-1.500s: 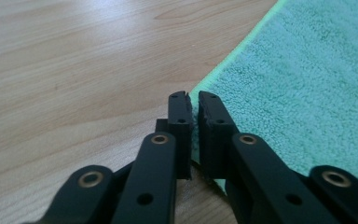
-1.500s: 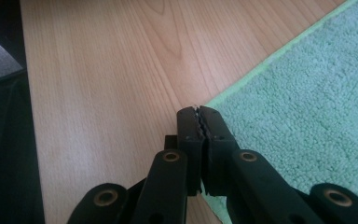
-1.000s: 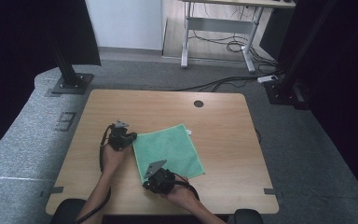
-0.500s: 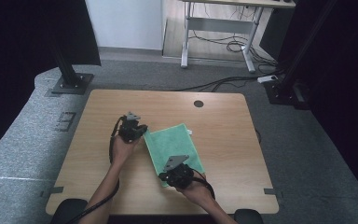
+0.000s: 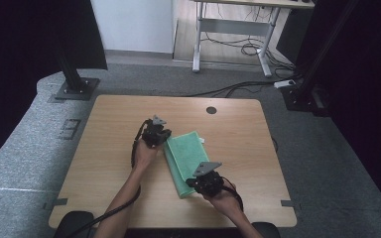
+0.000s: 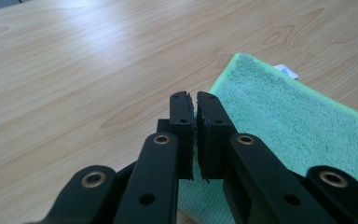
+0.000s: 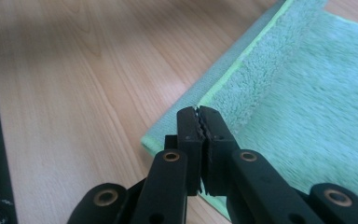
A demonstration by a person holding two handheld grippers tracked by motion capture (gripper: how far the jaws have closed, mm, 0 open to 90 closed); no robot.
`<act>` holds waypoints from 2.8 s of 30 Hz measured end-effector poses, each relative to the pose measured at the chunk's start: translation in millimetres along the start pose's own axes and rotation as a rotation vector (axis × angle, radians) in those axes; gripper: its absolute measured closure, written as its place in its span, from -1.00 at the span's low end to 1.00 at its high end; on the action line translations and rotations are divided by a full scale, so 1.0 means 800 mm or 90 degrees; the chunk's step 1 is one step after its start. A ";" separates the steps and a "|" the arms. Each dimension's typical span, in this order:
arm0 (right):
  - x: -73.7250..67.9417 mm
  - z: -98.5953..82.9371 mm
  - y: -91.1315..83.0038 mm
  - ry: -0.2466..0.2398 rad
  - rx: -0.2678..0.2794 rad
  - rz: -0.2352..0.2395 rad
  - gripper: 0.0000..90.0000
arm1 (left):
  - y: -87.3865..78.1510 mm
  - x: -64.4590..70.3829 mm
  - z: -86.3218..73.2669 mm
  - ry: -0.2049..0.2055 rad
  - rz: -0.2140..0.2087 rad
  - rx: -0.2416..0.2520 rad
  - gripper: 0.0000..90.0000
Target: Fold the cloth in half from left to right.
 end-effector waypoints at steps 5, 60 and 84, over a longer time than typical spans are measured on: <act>0.011 -0.009 -0.010 0.013 0.001 -0.014 0.93 | 0.010 0.011 0.011 0.011 -0.004 0.004 0.89; 0.088 -0.050 -0.026 0.099 -0.025 -0.141 0.09 | 0.033 0.053 0.025 0.069 -0.035 -0.017 -0.68; 0.100 -0.088 -0.008 0.138 -0.084 -0.142 -0.05 | 0.022 0.056 -0.063 0.080 -0.004 -0.094 -0.95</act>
Point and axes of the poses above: each handheld gripper's, and its own axes: y roughly forward along the jaws, z roughly out of its top, x roughly to its right, the point moved 4 cm from there along y, roughly forward along the jaws, and after that the axes turned 5 degrees about -y, right-handed, at the moved point
